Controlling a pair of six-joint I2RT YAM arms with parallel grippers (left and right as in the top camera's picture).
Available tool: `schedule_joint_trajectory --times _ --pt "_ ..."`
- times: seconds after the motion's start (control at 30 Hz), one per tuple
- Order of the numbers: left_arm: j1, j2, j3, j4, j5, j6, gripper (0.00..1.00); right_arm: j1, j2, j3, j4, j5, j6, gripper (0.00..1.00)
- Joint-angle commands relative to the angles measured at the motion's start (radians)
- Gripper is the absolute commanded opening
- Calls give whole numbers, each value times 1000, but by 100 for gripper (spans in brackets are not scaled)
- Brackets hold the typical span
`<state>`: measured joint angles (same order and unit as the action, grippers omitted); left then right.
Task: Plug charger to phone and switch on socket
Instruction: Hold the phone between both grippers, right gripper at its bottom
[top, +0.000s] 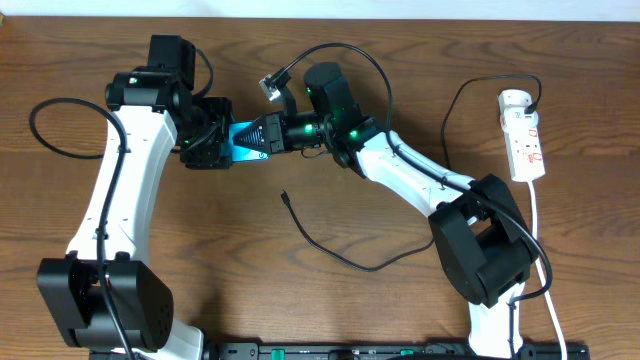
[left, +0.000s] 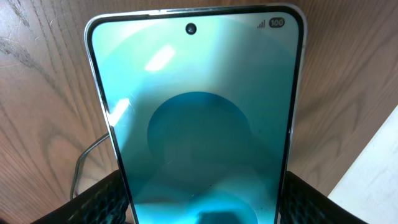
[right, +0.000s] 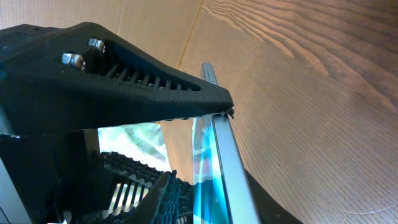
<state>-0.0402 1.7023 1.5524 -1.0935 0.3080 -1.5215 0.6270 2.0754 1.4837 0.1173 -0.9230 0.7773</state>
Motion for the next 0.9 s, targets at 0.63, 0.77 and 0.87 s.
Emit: schedule_joint_trajectory --times 0.63,0.77,0.87 --pt "1 9 3 -2 -13 9 7 16 -3 13 2 -3 -5 13" --pt "1 9 3 -2 -13 9 7 16 -3 13 2 -3 -5 9" --pt "1 9 3 -2 -14 9 7 16 -3 13 2 -3 -5 7"
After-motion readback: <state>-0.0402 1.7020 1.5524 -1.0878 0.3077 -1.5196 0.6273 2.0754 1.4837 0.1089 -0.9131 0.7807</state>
